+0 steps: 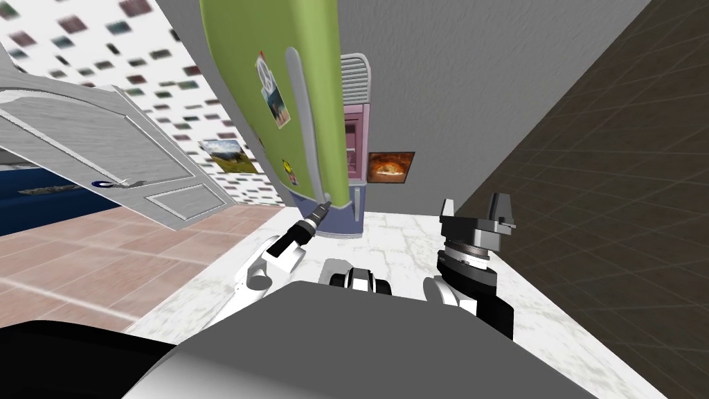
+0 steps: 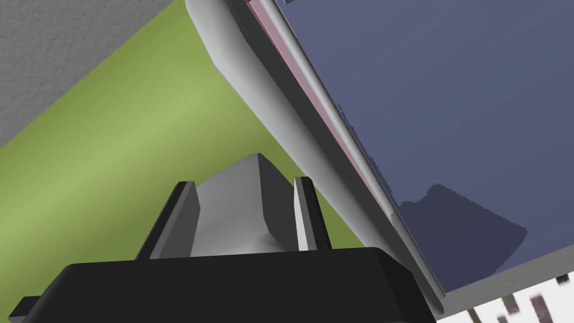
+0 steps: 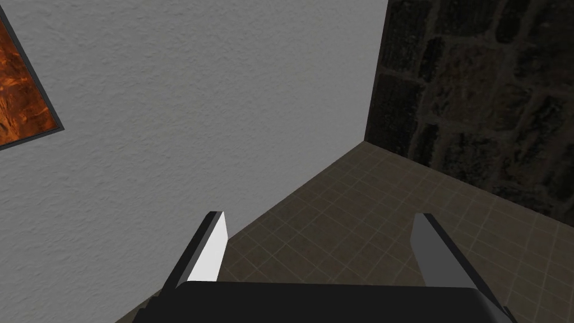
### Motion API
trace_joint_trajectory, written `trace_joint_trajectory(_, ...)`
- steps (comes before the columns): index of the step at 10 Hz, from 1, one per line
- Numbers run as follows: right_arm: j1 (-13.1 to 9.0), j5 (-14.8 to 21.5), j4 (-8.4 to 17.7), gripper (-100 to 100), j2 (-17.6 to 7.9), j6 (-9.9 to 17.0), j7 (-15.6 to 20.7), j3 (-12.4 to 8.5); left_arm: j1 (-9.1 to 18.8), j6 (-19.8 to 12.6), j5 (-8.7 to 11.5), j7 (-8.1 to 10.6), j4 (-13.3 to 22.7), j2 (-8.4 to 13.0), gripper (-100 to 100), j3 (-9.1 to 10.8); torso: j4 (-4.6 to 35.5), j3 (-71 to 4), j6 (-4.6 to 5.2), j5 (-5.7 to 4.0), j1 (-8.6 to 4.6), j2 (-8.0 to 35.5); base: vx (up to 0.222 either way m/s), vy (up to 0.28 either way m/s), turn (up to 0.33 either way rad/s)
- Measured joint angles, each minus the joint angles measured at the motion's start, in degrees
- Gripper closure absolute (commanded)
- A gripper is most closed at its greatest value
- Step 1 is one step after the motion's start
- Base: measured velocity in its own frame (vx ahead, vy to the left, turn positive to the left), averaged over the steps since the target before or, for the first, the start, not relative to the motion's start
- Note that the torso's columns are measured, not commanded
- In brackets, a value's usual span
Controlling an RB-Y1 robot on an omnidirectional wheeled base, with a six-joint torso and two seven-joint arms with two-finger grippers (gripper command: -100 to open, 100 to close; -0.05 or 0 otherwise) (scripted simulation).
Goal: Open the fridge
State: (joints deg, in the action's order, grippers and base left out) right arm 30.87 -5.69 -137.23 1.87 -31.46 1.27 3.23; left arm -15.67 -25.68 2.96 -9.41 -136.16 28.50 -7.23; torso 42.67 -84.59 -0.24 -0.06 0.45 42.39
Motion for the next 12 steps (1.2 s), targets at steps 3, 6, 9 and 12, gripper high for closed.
trace_joint_trajectory(3,0.0,0.0,0.0,0,0.0,0.0,0.0,0.0,-1.12,0.39,0.89,-0.61,-2.15,1.46,100,-2.33,0.18,-0.14,-0.07,-0.09,-0.05,-0.11,-0.12,0.233,-0.052)
trace_joint_trajectory(6,0.0,0.0,0.0,0,0.0,0.0,0.0,0.0,-1.92,1.62,1.53,-1.18,-3.47,2.44,100,-4.65,0.25,-0.11,-0.06,-0.02,0.27,-0.03,-0.136,0.238,-0.07)
trace_joint_trajectory(9,0.0,0.0,0.0,0,0.01,0.0,0.0,0.0,-2.88,2.83,2.39,-1.62,-4.77,4.0,100,-5.79,0.28,-0.11,-0.09,-0.09,-0.09,0.02,-0.148,0.221,-0.05)
trace_joint_trajectory(12,0.0,0.0,0.0,0,0.0,0.0,0.0,0.0,-4.03,3.47,3.57,-1.81,-6.65,5.91,100,-6.69,0.35,-0.03,-0.02,-0.13,-0.17,0.21,-0.112,0.173,-0.045)
